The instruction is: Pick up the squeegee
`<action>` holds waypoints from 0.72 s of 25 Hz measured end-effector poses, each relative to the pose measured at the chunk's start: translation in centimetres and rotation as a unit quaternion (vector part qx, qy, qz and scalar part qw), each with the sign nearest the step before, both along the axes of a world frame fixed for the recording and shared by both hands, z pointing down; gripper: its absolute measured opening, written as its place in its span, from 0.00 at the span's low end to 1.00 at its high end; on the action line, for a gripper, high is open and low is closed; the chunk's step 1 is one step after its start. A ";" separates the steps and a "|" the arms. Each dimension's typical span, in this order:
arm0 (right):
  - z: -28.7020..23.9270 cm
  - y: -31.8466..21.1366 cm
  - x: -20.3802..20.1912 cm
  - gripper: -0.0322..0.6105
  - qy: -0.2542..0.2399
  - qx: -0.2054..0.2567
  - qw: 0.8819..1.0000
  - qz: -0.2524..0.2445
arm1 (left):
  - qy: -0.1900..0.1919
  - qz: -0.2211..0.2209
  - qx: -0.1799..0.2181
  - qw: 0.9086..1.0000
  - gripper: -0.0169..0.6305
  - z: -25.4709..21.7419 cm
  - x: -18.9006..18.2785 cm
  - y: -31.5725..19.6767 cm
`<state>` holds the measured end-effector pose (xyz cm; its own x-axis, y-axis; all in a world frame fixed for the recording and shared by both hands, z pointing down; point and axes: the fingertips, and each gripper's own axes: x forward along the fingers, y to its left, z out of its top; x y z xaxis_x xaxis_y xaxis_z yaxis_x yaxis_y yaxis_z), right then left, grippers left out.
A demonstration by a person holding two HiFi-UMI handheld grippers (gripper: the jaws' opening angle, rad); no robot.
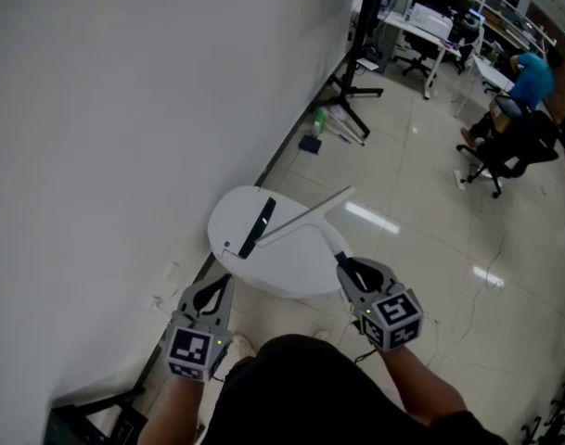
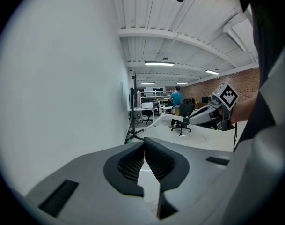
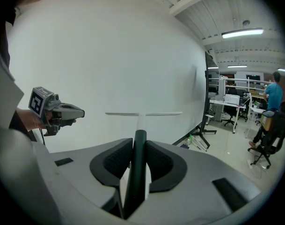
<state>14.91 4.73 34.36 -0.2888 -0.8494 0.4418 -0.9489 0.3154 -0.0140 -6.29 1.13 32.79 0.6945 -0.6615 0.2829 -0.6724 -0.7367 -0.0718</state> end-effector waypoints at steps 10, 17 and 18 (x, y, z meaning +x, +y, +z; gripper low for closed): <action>-0.6 0.7 2.5 0.21 -0.004 0.009 0.999 -0.040 | -0.001 -0.012 0.006 1.000 0.03 -0.1 4.5 2.4; -1.1 1.4 3.4 0.21 -0.006 0.014 0.999 -0.036 | -0.007 -0.010 0.009 1.000 0.03 -0.5 5.3 3.6; -1.1 1.4 3.4 0.21 -0.006 0.015 0.999 -0.035 | -0.007 -0.010 0.009 1.000 0.03 -0.6 5.2 3.5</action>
